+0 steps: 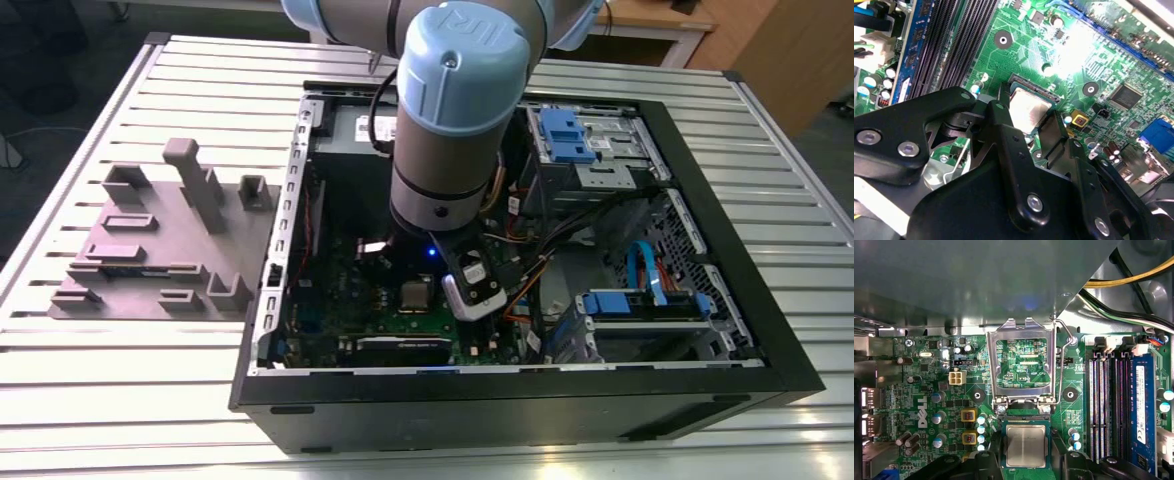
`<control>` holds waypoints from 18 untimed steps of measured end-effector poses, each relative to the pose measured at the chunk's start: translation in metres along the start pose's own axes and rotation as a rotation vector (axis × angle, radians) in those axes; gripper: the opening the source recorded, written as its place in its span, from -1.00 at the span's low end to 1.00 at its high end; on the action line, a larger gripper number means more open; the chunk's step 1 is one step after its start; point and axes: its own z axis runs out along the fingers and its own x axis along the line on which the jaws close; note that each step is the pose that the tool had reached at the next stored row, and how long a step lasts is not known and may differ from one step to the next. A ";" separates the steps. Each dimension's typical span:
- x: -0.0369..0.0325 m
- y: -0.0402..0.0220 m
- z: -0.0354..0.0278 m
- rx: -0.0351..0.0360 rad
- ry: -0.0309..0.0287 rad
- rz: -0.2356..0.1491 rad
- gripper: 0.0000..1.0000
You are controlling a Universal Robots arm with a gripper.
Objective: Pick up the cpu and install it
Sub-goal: 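Place the cpu into insertion slot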
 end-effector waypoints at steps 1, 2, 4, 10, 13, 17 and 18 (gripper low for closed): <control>0.0000 0.0000 0.0000 0.0000 0.0000 0.000 -0.06; 0.0000 0.0000 0.0000 0.0000 0.0000 0.000 -0.06; 0.0000 0.0000 0.0003 0.0000 0.0000 0.000 -0.06; 0.0000 0.0000 0.0014 0.0002 -0.0009 0.000 -0.06; 0.0000 0.0000 0.0022 0.0001 -0.0011 0.000 -0.04; -0.0002 0.0001 0.0034 -0.0008 -0.0025 0.000 0.08; -0.0002 0.0001 0.0033 -0.0006 -0.0023 0.000 0.08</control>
